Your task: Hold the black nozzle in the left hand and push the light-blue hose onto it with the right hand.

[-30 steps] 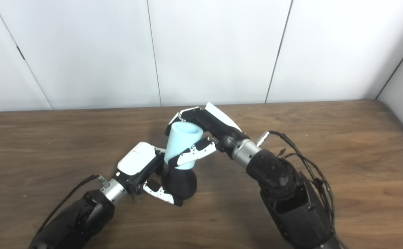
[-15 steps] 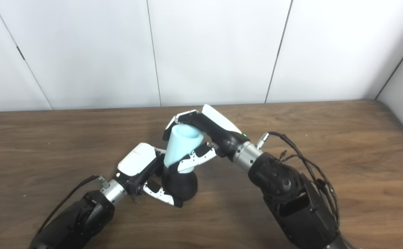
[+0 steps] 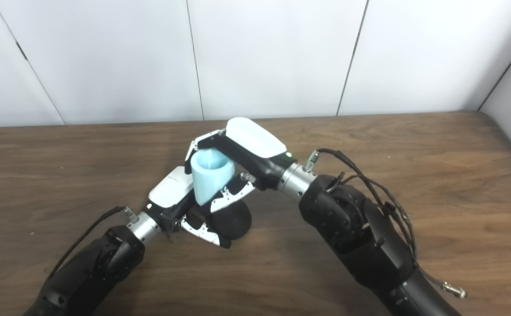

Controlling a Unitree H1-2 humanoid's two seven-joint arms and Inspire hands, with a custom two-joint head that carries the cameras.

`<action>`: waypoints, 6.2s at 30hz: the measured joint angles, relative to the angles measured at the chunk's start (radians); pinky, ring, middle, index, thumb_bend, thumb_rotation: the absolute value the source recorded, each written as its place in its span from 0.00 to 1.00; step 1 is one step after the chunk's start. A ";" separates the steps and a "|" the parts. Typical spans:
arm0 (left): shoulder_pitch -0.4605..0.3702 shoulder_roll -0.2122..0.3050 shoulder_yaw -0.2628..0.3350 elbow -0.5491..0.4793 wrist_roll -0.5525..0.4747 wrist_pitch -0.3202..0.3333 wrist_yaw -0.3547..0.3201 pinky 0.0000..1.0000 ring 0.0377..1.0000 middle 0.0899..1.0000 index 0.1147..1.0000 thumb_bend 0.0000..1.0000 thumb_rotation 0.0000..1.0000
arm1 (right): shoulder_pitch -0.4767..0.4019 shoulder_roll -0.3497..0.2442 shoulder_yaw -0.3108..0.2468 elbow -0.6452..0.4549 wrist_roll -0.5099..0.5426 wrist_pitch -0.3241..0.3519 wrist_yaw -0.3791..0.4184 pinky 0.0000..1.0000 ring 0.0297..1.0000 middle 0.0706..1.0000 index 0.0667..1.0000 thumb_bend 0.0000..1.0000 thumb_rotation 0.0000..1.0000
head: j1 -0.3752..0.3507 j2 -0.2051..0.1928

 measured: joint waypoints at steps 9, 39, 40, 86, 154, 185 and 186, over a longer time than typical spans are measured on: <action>0.002 0.000 0.000 -0.027 0.000 0.032 -0.025 0.30 0.34 0.39 0.44 0.52 0.00 | -0.011 -0.020 0.015 0.001 -0.025 -0.045 0.002 0.30 0.36 0.44 0.50 0.51 0.00 | 0.003 0.011; 0.007 0.007 0.011 -0.064 -0.015 0.064 -0.091 0.32 0.36 0.40 0.44 0.52 0.00 | 0.014 -0.049 -0.038 -0.004 -0.025 -0.062 0.008 0.31 0.36 0.44 0.50 0.51 0.00 | -0.021 0.023; 0.007 0.007 0.011 -0.065 -0.015 0.066 -0.092 0.32 0.36 0.40 0.44 0.52 0.00 | 0.015 -0.049 -0.038 -0.004 -0.025 -0.061 0.007 0.32 0.36 0.44 0.50 0.51 0.00 | -0.020 0.023; 0.013 0.025 0.016 -0.097 -0.023 0.068 -0.127 0.34 0.38 0.41 0.43 0.52 0.00 | 0.073 -0.053 0.009 0.077 -0.101 -0.160 -0.150 0.26 0.34 0.43 0.51 0.51 0.00 | -0.021 0.049; 0.019 -0.003 0.028 -0.077 -0.023 0.065 -0.114 0.31 0.35 0.39 0.44 0.52 0.00 | 0.215 0.152 -0.193 -0.115 -0.050 0.155 -0.047 0.72 0.93 1.00 1.00 1.00 0.35 | -0.021 0.044; 0.016 0.000 0.029 -0.063 -0.022 0.048 -0.098 0.32 0.36 0.40 0.44 0.52 0.00 | 0.322 -0.045 -0.375 -0.217 0.119 -0.153 -0.005 0.75 0.84 0.83 0.81 0.53 0.88 | -0.021 0.043; 0.016 0.000 0.029 -0.062 -0.022 0.048 -0.098 0.32 0.36 0.40 0.44 0.52 0.00 | 0.318 -0.045 -0.363 -0.221 0.110 -0.153 -0.001 0.74 0.84 0.83 0.80 0.52 0.88 | -0.021 0.043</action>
